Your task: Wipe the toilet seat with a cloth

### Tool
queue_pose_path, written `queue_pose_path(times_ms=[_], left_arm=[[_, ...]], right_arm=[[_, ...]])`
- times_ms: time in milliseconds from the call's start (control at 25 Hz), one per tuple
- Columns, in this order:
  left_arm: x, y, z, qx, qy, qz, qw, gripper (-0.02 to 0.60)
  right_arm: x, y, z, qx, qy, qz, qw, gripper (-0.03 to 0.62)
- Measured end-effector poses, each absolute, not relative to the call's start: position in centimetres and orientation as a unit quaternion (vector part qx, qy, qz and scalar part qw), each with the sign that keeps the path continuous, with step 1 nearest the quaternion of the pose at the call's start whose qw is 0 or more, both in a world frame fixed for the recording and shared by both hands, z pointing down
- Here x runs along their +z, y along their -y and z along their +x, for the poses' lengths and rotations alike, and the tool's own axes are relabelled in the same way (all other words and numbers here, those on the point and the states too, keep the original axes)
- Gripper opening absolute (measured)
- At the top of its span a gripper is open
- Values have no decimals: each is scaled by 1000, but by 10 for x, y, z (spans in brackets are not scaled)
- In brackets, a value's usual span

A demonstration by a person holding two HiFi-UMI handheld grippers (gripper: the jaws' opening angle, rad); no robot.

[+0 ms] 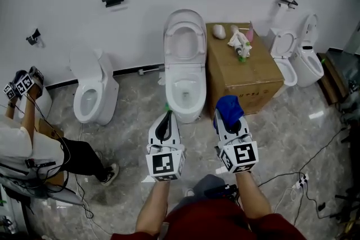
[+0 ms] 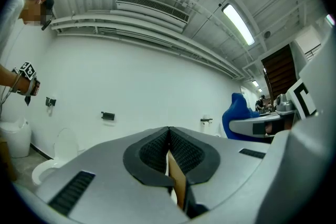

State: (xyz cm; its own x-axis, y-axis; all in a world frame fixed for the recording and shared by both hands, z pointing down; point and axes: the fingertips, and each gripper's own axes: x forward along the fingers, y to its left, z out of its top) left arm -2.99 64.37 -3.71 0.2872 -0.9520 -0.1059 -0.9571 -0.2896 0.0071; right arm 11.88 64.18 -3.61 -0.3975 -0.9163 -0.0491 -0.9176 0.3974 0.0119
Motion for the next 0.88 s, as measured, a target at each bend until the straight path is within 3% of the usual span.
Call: queue_pose_path(times_ms=[400, 880], left_arm=[[-26, -554, -29, 35, -601, -798, 28, 17], [-39, -348, 13, 37, -613, -789, 39, 17]], right_arm=[[-20, -547, 116, 13, -841, -540, 27, 60], [-16, -337, 164, -4, -844, -536, 23, 60]])
